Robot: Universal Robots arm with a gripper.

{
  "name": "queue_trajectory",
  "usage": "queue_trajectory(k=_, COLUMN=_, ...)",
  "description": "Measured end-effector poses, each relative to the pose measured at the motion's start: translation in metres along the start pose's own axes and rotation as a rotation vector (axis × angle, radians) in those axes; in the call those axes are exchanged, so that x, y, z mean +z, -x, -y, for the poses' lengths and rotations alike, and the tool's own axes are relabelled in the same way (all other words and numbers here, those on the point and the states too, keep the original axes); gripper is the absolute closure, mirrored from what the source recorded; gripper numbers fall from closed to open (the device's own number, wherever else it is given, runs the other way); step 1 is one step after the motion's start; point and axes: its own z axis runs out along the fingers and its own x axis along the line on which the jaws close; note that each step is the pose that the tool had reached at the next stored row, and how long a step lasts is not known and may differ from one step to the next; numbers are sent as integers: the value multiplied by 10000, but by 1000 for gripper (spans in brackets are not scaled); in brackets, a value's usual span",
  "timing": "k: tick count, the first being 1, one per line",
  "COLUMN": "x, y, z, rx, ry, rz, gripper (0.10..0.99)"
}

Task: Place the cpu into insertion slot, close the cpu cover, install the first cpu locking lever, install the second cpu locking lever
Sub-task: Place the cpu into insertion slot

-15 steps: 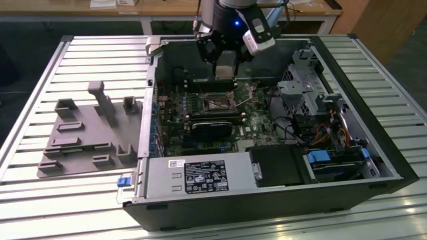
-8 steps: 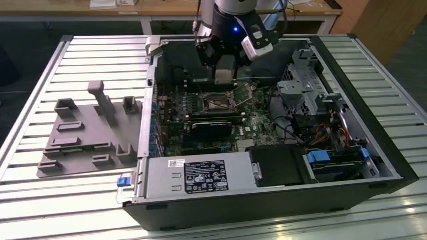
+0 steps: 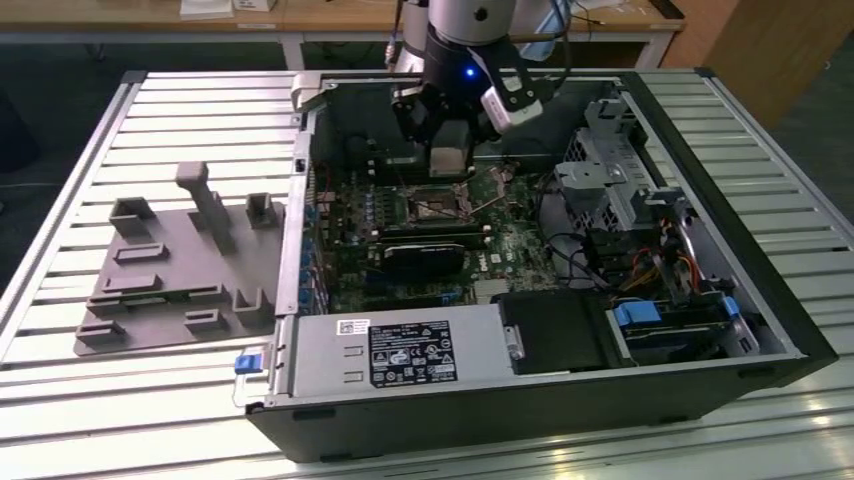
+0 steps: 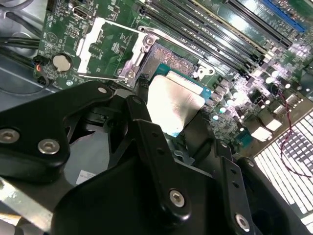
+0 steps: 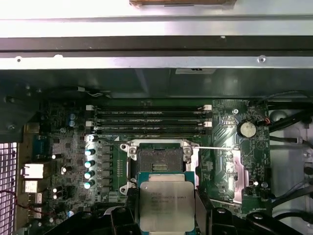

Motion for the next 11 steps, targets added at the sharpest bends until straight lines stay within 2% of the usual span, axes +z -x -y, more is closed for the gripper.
queue_trajectory(k=7, x=123, y=2, z=7, rx=0, ry=-26, rz=0, gripper=549)
queue_trajectory(k=11, x=155, y=2, z=8, rx=69, ry=-66, rz=9, gripper=549)
